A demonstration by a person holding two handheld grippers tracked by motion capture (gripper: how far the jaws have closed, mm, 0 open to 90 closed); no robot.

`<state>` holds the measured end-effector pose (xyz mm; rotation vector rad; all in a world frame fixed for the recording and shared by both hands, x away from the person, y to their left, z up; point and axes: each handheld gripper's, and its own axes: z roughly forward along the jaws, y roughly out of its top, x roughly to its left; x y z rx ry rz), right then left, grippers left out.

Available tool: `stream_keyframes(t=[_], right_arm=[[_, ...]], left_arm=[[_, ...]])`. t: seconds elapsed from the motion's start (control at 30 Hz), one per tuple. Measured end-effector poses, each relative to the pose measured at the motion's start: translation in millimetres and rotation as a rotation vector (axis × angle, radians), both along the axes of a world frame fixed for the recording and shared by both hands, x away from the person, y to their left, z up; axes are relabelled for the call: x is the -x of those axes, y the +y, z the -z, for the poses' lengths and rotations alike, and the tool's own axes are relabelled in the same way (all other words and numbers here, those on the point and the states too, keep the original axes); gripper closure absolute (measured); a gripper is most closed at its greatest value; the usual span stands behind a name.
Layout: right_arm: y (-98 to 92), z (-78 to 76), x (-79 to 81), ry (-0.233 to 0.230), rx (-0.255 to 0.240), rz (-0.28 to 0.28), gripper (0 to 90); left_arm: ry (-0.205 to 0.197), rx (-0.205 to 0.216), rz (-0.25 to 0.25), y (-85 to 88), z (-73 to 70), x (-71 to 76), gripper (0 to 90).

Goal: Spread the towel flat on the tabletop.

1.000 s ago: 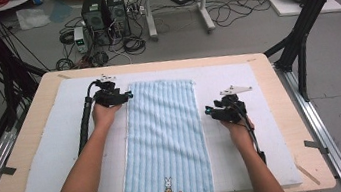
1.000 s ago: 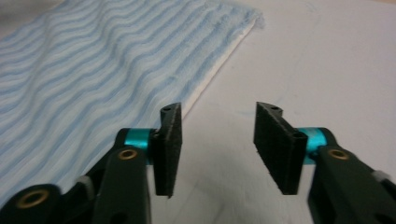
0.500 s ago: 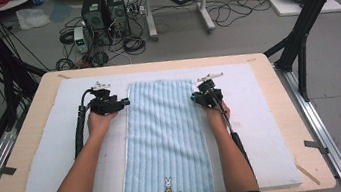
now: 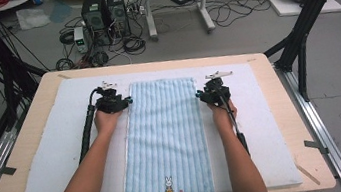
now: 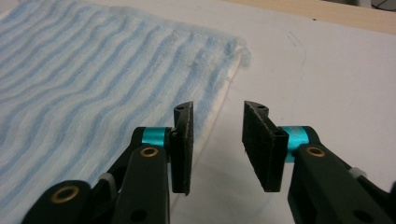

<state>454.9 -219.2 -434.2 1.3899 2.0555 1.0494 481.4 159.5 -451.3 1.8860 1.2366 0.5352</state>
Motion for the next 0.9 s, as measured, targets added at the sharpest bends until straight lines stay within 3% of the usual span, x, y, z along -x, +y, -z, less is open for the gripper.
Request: stream_keyframes(t=[0.03, 0.1, 0.13, 0.2, 0.27, 0.3, 0.33, 0.37, 0.43, 0.5, 0.57, 0.63, 0.77, 0.9], right_arm=[[-3.6, -0.8, 3.0, -0.006, -0.003, -0.004, 62.1], [-10.7, -0.8, 9.2, -0.009, -0.013, 0.0, 61.4], [-13.6, 0.0, 11.9, -0.002, -0.022, 0.003, 60.6], [-18.9, 1.4, 17.4, 0.006, -0.032, -0.003, 60.1], [-22.9, 2.0, 23.2, 0.004, -0.044, -0.013, 59.7], [-24.4, 2.2, 25.9, 0.002, -0.046, -0.016, 59.7], [-25.6, 2.4, 28.2, 0.002, -0.046, -0.022, 59.8], [-26.5, 2.8, 30.2, 0.0, -0.045, -0.027, 59.7], [-27.3, 3.4, 33.4, -0.001, -0.043, -0.031, 59.6], [-27.4, 4.0, 36.0, 0.002, -0.048, -0.036, 59.2], [-26.3, 5.0, 37.9, 0.001, -0.054, -0.043, 58.7], [-24.4, 5.5, 38.4, 0.003, -0.065, -0.049, 58.5], [-15.9, 7.2, 37.8, 0.007, -0.084, -0.095, 60.0], [-7.0, 14.1, 32.7, 0.048, -0.083, -0.12, 65.4]], left_arm=[[-0.004, -0.011, 0.013, -3.6, -0.4, -2.1, 57.2], [-0.026, 0.011, 0.033, -10.4, -2.2, -6.6, 56.9], [-0.032, -0.003, 0.033, -13.4, -2.9, -9.0, 56.6], [-0.005, -0.045, 0.036, -17.3, -0.9, -15.3, 57.0], [-0.007, -0.056, 0.024, -18.4, -0.6, -18.4, 66.0], [-0.012, -0.054, 0.028, -19.6, -0.4, -19.3, 76.0], [-0.023, -0.08, 0.02, -21.6, -1.0, -19.7, 84.5], [-0.034, -0.115, 0.006, -23.3, -1.3, -20.1, 87.0], [-0.034, -0.102, -0.022, -23.9, -0.4, -20.9, 87.2], [-0.042, -0.111, -0.039, -23.9, -0.7, -20.7, 79.5], [-0.034, -0.108, -0.055, -18.9, -2.0, -20.6, 57.5], [-0.013, -0.074, -0.049, -12.3, -3.6, -20.3, 50.8], [-0.009, -0.019, -0.003, -3.0, -6.4, -13.5, 46.9], [0.001, 0.016, 0.022, 0.5, -5.1, -6.5, 47.9]])
